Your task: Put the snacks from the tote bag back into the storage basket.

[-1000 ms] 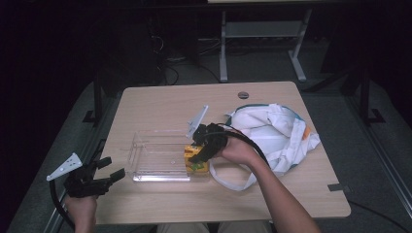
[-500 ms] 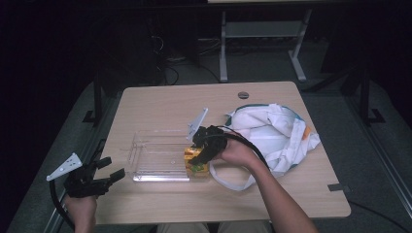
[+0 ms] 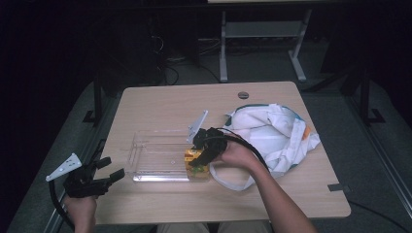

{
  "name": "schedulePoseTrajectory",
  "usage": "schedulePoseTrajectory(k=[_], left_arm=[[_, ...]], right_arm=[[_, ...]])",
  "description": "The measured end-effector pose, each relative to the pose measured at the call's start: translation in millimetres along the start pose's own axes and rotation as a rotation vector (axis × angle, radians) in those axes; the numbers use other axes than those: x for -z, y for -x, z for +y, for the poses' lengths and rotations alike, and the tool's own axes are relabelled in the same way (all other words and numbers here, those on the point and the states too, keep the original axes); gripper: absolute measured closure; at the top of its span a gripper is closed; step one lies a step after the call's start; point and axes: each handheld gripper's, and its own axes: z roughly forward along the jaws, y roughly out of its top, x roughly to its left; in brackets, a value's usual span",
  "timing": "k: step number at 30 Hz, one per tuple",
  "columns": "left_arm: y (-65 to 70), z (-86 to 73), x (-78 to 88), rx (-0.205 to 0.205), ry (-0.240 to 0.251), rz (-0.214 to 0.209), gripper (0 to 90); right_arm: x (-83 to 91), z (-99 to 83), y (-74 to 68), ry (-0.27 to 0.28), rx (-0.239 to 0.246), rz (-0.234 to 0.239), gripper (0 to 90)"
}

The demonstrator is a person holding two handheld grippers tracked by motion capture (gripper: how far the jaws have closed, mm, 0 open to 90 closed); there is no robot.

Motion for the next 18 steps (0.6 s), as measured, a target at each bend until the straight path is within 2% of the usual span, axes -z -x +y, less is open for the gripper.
schedulePoseTrajectory(k=[18], left_arm=[[0.1, 0.1, 0.0, 0.0, 0.001, 0.0, 12.6]], right_arm=[[-3.5, -4.2, 0.0, 0.001, -0.009, 0.008, 51.8]])
